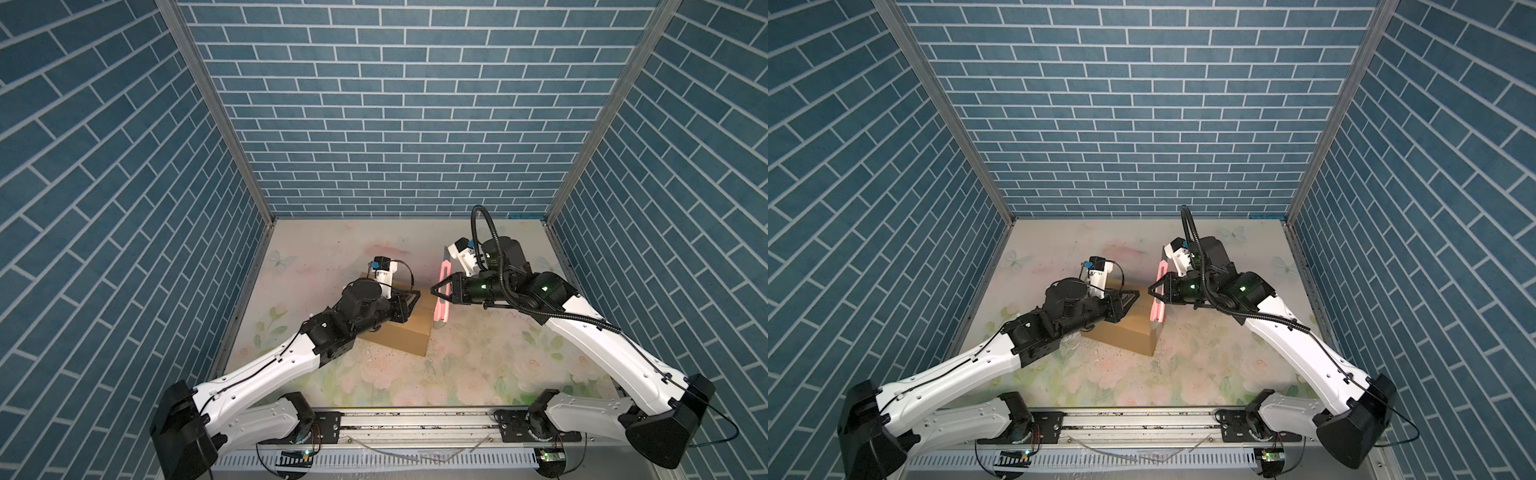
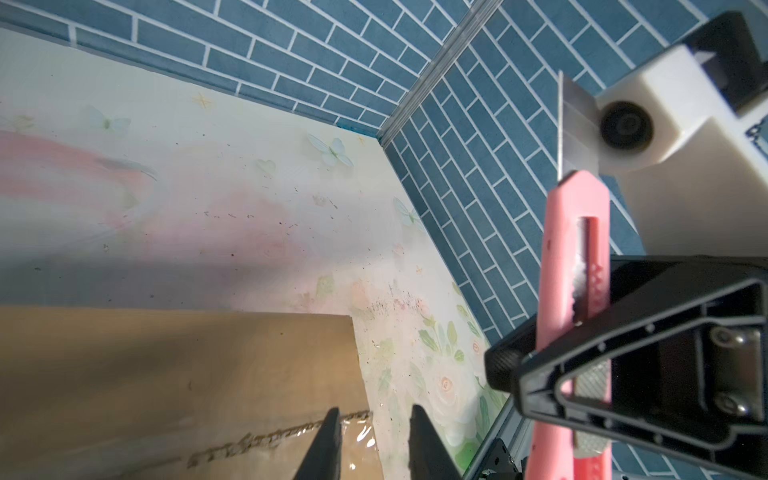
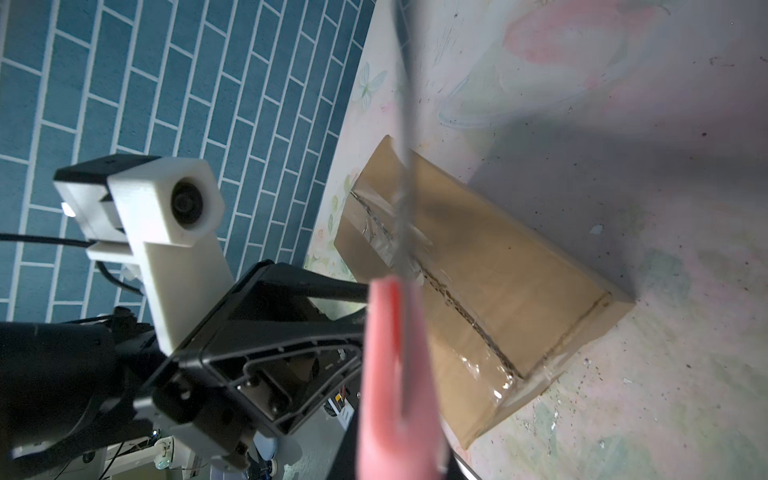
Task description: Unpack the express box
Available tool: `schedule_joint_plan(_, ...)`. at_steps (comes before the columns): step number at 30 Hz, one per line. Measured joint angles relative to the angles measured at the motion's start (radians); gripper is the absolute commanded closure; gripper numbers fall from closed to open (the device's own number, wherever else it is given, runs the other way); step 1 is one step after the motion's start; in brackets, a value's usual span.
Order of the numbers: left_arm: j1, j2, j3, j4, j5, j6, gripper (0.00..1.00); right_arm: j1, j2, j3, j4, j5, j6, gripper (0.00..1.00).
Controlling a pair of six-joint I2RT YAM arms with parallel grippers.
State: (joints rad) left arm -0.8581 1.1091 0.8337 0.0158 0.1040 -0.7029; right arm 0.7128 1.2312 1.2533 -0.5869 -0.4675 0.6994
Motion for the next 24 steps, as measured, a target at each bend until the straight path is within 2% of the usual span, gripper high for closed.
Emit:
schedule_joint_plan(9,-0.016,0.103,0.023,0.027,0.032,-0.016,0.73,-0.001,0.080,0.066,0.013,0.010,-0.002,1.00)
schedule_joint_plan(24,-0.036,0.110,0.034,0.019,0.019,-0.028,0.73,-0.007,0.153,0.116,0.002,0.037,-0.027,1.00)
